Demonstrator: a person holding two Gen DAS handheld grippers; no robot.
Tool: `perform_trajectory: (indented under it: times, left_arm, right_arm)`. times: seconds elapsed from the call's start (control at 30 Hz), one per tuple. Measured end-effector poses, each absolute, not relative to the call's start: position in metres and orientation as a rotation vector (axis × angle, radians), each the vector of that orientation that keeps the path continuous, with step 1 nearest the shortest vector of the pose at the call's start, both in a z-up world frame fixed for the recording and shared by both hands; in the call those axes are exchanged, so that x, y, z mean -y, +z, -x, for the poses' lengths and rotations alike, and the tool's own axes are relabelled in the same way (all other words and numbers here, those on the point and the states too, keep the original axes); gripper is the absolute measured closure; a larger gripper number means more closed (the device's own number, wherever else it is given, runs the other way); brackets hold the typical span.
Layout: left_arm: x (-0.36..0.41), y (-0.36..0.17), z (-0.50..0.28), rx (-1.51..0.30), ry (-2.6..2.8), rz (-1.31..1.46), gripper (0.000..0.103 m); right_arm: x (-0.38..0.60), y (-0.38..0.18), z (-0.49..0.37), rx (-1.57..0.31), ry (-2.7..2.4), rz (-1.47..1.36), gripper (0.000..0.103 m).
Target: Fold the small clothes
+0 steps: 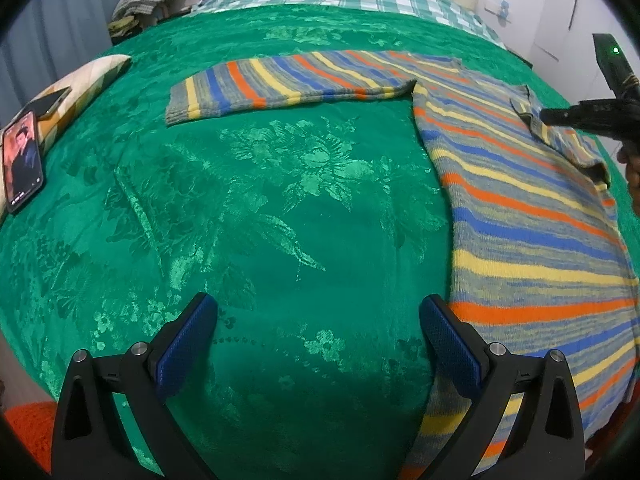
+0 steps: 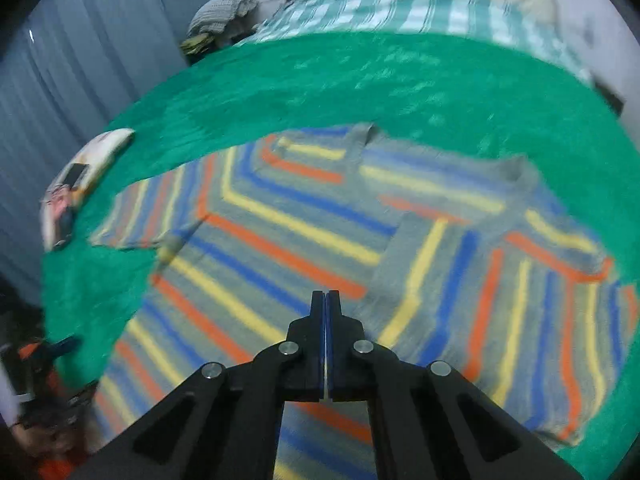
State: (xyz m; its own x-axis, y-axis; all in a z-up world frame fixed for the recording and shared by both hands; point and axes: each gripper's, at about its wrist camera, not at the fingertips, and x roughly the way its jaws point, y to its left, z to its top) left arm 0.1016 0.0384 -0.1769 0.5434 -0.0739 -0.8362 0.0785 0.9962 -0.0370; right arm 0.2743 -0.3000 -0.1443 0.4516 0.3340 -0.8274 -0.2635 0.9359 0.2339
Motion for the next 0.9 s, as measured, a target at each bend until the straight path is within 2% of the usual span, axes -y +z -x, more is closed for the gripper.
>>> perform_trajectory:
  times: [0.07,0.13,0.17,0.2,0.27,0.6,0.63,0.67,0.7,0.87,0.9]
  left_arm:
    - [-0.038,-0.178,-0.101,-0.990,-0.085,-0.007,0.001]
    - [-0.038,-0.177,-0.100,-0.989,-0.084,-0.006,0.001]
    - [-0.038,-0.177,-0.100,-0.989,-0.084,-0.005,0.001]
    - [-0.038,-0.177,-0.100,-0.989,-0.083,-0.002,0.001]
    - [-0.038,-0.177,-0.100,-0.989,-0.076,0.002,0.001]
    - [-0.038,-0.177,-0.098,-0.990,-0.080,-0.004,0.001]
    - [-0.038,-0.177,-0.098,-0.991,-0.080,-0.004,0.001]
    - [-0.039,-0.177,-0.099,-0.992,-0.082,-0.004,0.001]
    - [-0.039,-0.177,-0.099,-0.992,-0.083,-0.003,0.001]
    - [-0.040,-0.177,-0.101,-0.999,-0.087,0.000,0.001]
    - [-0.039,-0.177,-0.102,-0.998,-0.085,-0.003,0.001]
  right_arm:
    - [0.314,-0.144,-0.272,-1.076,0.427,-0.199,0.089]
    - [0.330,-0.134,-0.263,-1.036,0.432,-0.257,0.072]
    - [0.336,-0.127,-0.257,-1.012,0.377,-0.227,0.051]
    - [0.337,-0.121,-0.252,-0.992,0.317,-0.163,0.036]
    - [0.331,-0.116,-0.244,-0.964,0.251,0.025,0.034]
    - [0.276,-0.150,-0.275,-1.039,0.219,0.307,0.036]
    - [0.275,-0.157,-0.282,-1.051,0.186,0.312,0.040]
    - [0.276,-0.162,-0.287,-1.066,0.166,0.308,0.062]
    - [0.280,-0.167,-0.292,-1.099,0.146,0.286,0.101]
    - [0.293,-0.140,-0.275,-1.015,0.317,0.038,0.099]
    - [0.293,-0.142,-0.274,-1.045,0.347,0.026,0.093]
